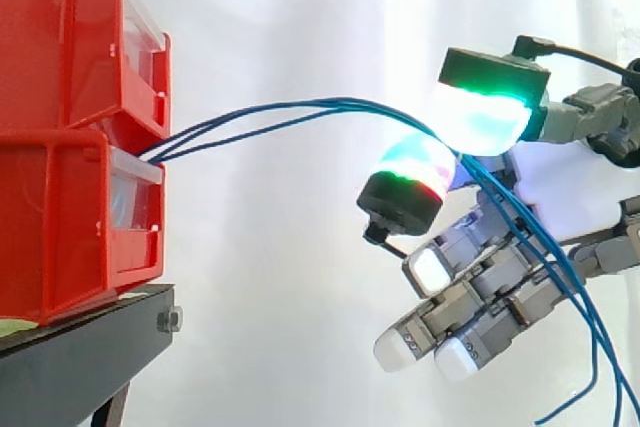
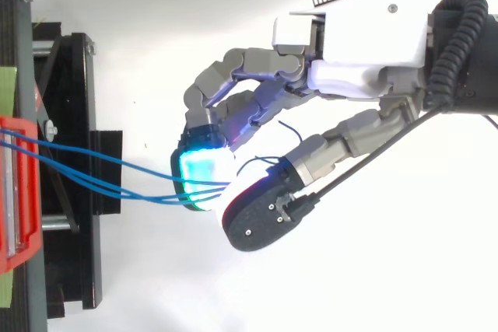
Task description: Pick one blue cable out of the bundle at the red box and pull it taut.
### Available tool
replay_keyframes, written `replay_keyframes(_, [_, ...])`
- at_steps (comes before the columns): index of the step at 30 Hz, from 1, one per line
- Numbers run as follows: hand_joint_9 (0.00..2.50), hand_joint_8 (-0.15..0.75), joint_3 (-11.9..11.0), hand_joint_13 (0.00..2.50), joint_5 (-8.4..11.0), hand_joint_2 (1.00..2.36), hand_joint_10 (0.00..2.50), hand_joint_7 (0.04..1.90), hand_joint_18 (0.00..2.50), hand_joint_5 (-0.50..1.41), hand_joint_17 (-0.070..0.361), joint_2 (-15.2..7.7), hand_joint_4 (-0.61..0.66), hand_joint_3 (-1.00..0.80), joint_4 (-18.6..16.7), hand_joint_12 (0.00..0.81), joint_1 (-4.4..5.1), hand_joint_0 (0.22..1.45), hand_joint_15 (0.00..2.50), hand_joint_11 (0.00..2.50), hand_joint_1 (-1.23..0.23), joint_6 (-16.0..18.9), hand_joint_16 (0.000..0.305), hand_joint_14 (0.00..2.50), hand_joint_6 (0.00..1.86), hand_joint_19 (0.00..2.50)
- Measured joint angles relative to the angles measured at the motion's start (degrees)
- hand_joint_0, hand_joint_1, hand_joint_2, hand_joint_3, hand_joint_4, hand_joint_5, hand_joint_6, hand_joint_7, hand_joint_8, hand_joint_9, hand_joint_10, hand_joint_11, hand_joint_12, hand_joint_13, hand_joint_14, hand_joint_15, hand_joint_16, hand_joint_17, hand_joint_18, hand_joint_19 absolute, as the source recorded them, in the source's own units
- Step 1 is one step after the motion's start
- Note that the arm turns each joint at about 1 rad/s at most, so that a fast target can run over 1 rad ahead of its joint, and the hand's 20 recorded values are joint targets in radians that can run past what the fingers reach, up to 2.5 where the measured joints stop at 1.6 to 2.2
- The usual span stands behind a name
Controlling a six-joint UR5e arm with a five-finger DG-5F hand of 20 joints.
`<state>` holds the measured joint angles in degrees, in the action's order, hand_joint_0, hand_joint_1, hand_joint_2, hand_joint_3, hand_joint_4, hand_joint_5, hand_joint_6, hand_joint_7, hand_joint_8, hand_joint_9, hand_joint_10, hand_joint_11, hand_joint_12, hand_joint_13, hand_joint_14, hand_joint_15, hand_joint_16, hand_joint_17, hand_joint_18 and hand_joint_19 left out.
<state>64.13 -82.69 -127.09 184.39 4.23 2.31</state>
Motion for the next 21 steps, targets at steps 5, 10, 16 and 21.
replay_keyframes(5, [0.81, 0.277, 0.0, 0.41, 0.03, 1.01, 0.01, 1.15, 0.45, -0.16, 0.115, 0.0, -0.13, -0.41, 0.0, 0.352, 0.01, 0.75, 0.12, 0.55, -0.89, 0.0, 0.051, 0.0, 0.89, 0.18])
replay_keyframes(10, [0.8, 0.275, 0.0, 0.41, 0.03, 1.0, 0.01, 1.28, 0.46, -0.16, 0.114, 0.0, -0.18, -0.5, 0.0, 0.354, 0.02, 0.8, 0.1, 0.54, -0.88, 0.0, 0.051, 0.01, 0.89, 0.17])
replay_keyframes(16, [0.79, 0.256, 0.0, 0.41, 0.01, 1.0, 0.01, 1.2, 0.47, -0.17, 0.114, 0.0, -0.29, -0.5, 0.0, 0.351, 0.0, 0.82, 0.1, 0.54, -0.88, 0.0, 0.051, 0.0, 0.9, 0.16])
replay_keyframes(21, [0.75, 0.228, 0.0, 0.38, -0.01, 1.0, 0.01, 1.0, 0.45, -0.16, 0.11, 0.0, -0.2, -0.5, 0.0, 0.341, 0.05, 0.7, 0.1, 0.54, -0.95, 0.0, 0.049, 0.0, 0.88, 0.16])
